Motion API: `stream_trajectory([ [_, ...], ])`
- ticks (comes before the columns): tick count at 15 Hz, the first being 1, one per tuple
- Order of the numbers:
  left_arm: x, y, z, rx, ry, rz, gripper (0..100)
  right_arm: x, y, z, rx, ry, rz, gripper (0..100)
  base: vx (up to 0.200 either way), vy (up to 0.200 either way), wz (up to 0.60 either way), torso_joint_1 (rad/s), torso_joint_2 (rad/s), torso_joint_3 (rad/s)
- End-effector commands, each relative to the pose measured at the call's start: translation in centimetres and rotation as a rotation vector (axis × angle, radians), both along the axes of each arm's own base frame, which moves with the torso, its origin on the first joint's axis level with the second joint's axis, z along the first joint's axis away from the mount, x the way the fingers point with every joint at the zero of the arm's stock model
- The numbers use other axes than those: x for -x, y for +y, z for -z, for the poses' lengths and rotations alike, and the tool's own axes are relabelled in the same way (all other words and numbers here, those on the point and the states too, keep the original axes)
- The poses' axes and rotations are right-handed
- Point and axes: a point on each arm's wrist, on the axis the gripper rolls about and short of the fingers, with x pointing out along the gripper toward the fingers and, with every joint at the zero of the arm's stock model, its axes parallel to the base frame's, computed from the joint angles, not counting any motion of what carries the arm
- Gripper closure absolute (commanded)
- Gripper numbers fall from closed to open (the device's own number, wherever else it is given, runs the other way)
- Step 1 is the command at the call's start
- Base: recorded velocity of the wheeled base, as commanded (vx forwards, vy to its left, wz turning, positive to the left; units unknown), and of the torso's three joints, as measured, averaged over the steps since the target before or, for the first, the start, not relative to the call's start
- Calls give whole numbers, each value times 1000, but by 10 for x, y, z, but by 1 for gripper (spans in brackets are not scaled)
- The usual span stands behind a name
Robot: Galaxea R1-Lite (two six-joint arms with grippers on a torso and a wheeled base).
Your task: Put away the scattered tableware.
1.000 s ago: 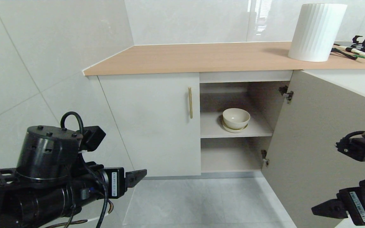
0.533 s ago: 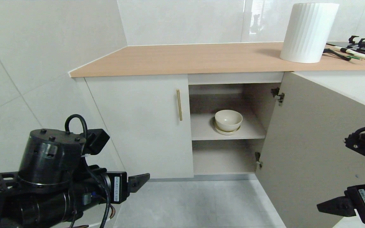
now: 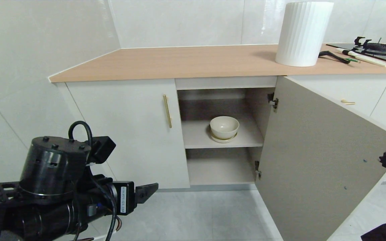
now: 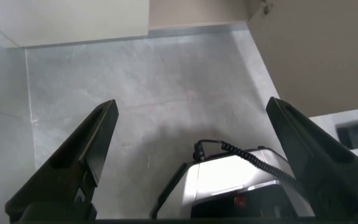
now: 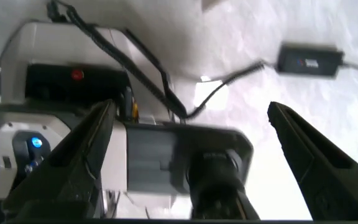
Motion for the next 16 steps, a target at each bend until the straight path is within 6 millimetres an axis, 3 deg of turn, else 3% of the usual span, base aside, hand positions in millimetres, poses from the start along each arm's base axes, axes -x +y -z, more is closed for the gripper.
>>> stream_trajectory([
  [1, 0, 0, 0, 0, 0, 0, 0, -5, -7, -6, 3, 0, 53, 0, 0, 0, 0, 0, 0, 0],
  [8, -1, -1, 2, -3, 7, 1, 0, -16, -83, -21, 142, -34, 268, 0, 0, 0, 0, 0, 0, 0],
  [13, -1, -1, 1, -1, 6, 0, 0, -32, -104, -18, 153, -66, 382, 0, 0, 0, 0, 0, 0, 0],
  [16, -1, -1, 1, 0, 7, 1, 0, -54, -114, -10, 149, -123, 411, 0, 0, 0, 0, 0, 0, 0],
])
